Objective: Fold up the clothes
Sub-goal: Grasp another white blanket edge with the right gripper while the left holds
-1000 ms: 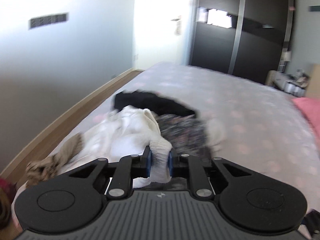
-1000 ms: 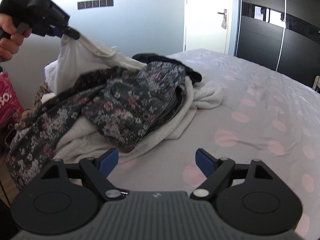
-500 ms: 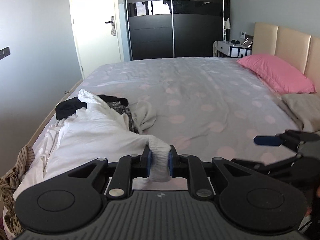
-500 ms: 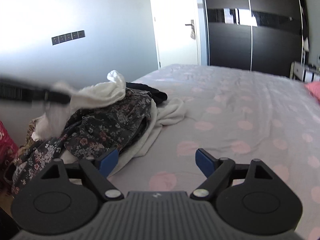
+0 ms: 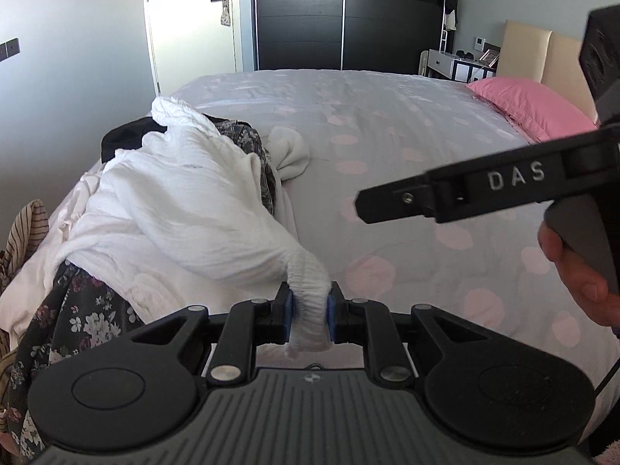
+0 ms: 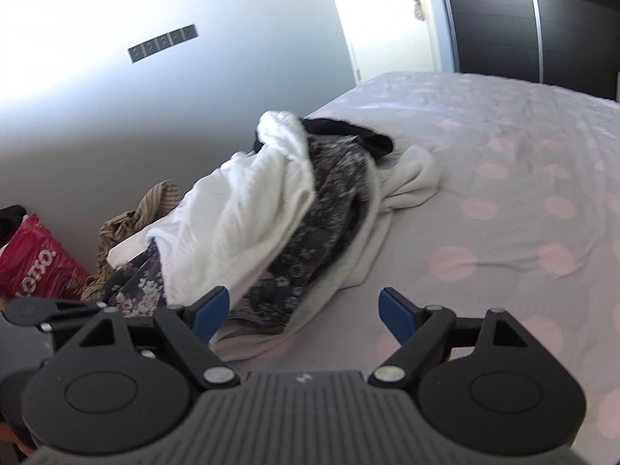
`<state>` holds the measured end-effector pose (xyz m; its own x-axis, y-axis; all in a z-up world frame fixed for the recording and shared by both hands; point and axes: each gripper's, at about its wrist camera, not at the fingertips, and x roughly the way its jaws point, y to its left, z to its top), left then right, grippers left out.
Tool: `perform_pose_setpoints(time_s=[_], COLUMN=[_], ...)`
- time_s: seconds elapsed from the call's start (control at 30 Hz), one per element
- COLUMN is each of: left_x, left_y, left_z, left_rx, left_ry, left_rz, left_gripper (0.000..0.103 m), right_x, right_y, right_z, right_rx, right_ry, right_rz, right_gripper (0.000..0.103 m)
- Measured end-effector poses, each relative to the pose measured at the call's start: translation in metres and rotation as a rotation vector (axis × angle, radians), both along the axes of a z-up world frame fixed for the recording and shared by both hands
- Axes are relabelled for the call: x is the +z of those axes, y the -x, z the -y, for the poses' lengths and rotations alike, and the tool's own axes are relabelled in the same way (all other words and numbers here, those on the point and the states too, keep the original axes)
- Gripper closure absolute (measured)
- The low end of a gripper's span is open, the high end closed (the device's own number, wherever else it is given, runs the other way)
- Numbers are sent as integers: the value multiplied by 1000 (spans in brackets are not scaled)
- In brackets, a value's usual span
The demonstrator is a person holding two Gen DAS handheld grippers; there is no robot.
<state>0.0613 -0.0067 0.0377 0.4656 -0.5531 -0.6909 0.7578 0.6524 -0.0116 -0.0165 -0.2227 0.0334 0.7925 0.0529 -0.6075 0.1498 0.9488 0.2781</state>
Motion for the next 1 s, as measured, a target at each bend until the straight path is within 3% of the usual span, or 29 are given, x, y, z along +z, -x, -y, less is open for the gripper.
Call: perform_pose_setpoints(time_s=[0.37,0.4,0.47,0.5,0.53,0.6,0.67,0.73,0.77,0.83,1.0], left_x=[-8,-9,-11,-11,-11,-10,-9,-8,-8,-10,-28], left_y=[-7,-7,-5,-5,-5,-4,-4,-2,-1,-2,-32], left_z=[-13,-12,-11,-10,-10,-11,-12,-13,-14,-15,-27], left_rx=[-54,-58,-63,-63,-63,-62,-56,-46,-35,2,190], left_ry=[21,18,10,7,7,16,22,23,18,-16,-144], left_rz=[-52,-51,-48,-47,-46,-42,-34,-20,-4,23,20], left_gripper=[88,88,88,88,87,84,77,50,46,46,46], right_x=[-50,-52,-52,-52,-50,-45,-37,-26,-20,-8,31], right_y=[-83,-87,-93,-95,-97,-94,-89,-81,-78,-72,-57], right_z=[-19,-20,-24,-27,-29,-31,-33,-33,-32,-27,-4], right_rx=[72,76,93,103,106,95,66,8,-26,-88,-181], right_ry=[-217,-239,-253,-252,-240,-206,-129,5,82,208,324], right_rz=[-177,-186,-194,-199,-202,-177,-147,-114,-99,-73,8], right_gripper=[17,20,38,53,72,83,87,91,93,95,96])
